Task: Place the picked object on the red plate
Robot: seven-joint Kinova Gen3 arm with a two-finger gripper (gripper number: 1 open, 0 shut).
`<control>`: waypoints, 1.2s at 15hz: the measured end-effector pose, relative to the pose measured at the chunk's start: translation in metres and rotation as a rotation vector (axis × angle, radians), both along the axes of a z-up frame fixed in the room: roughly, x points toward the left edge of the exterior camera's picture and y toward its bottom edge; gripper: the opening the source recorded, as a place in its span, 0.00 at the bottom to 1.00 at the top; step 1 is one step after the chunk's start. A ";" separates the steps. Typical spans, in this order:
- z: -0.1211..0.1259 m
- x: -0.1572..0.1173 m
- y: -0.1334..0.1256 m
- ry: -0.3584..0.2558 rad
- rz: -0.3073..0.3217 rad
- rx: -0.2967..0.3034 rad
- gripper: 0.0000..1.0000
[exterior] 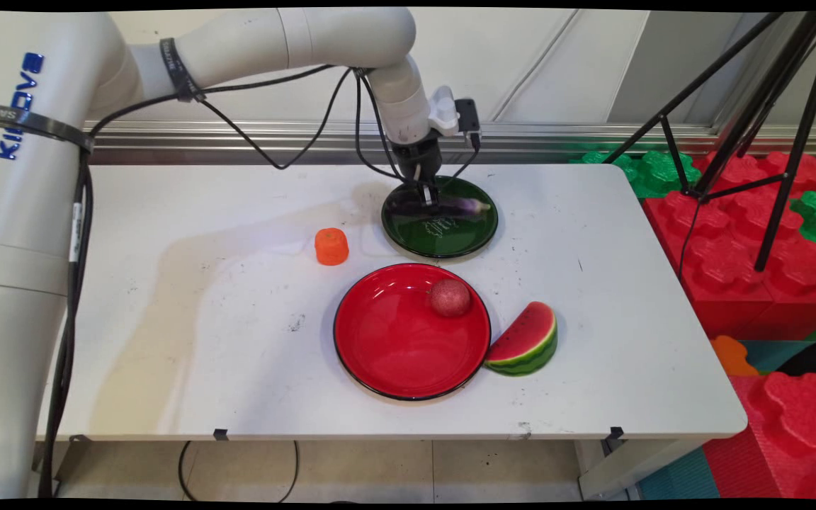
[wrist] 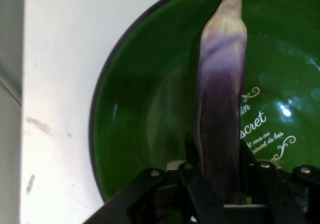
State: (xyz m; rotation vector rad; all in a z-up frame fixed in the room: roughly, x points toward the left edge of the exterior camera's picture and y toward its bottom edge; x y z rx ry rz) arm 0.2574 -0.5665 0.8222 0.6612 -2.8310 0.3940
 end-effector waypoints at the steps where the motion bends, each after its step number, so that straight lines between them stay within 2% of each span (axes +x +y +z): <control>1: 0.007 0.000 0.002 -0.001 0.006 -0.011 0.00; 4: 0.027 -0.002 0.010 -0.002 0.022 -0.041 0.00; 8: 0.069 -0.005 0.035 0.006 0.055 -0.108 0.00; 11: 0.098 -0.006 0.062 0.017 0.074 -0.165 0.00; 12: 0.110 -0.006 0.079 0.022 0.079 -0.188 0.00; 14: 0.123 -0.006 0.098 0.029 0.084 -0.210 0.00; 18: 0.149 0.001 0.154 0.042 0.085 -0.242 0.00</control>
